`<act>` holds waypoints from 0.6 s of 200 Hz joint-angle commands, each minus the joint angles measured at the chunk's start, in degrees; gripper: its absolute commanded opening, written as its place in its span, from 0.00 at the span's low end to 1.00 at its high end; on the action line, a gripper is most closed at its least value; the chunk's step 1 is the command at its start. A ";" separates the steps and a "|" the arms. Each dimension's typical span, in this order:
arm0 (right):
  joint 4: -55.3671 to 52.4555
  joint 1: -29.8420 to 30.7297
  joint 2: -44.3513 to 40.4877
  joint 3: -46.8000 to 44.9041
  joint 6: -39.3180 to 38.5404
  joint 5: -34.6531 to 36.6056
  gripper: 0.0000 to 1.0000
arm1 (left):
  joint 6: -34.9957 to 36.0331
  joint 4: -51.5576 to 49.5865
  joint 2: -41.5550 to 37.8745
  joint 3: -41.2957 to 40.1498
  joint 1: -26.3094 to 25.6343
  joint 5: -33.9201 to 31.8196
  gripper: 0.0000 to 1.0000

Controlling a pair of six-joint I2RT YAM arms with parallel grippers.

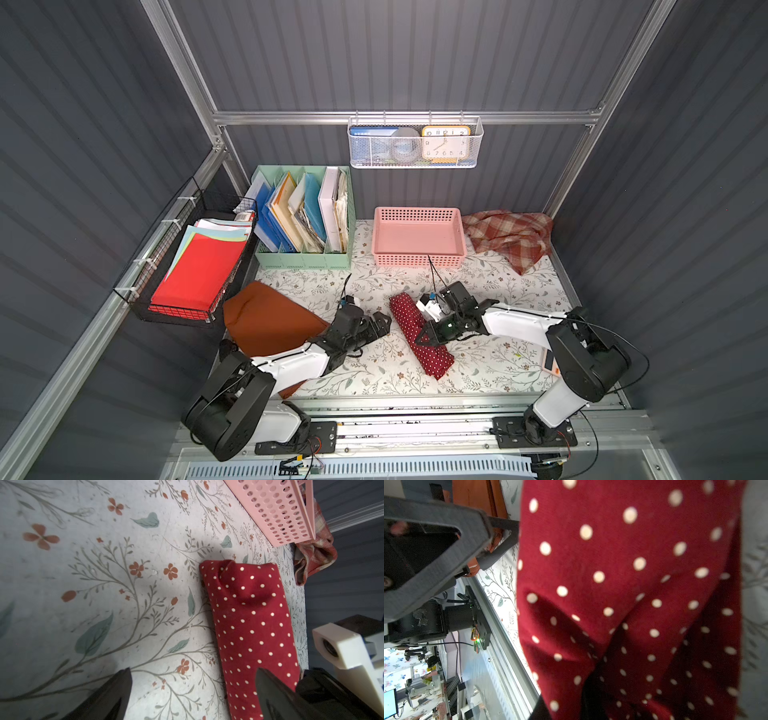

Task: Roll up the skirts
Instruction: Roll the skirt at the center of the board.

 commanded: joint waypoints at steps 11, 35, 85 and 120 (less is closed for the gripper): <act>7.36 -3.17 3.31 -3.97 4.78 -3.45 0.11 | -1.34 4.51 2.96 2.67 -3.20 -0.18 0.98; 12.47 -6.15 3.76 -4.96 7.36 -8.70 0.11 | -1.46 4.81 5.31 5.08 -5.44 -0.69 0.98; 27.18 -11.24 9.40 -6.39 17.31 -19.83 0.06 | -2.14 7.95 6.90 5.84 -6.58 -0.61 0.99; 45.63 -15.33 16.18 -12.20 29.87 -22.56 0.00 | -3.14 12.32 10.57 7.05 -7.60 1.09 0.99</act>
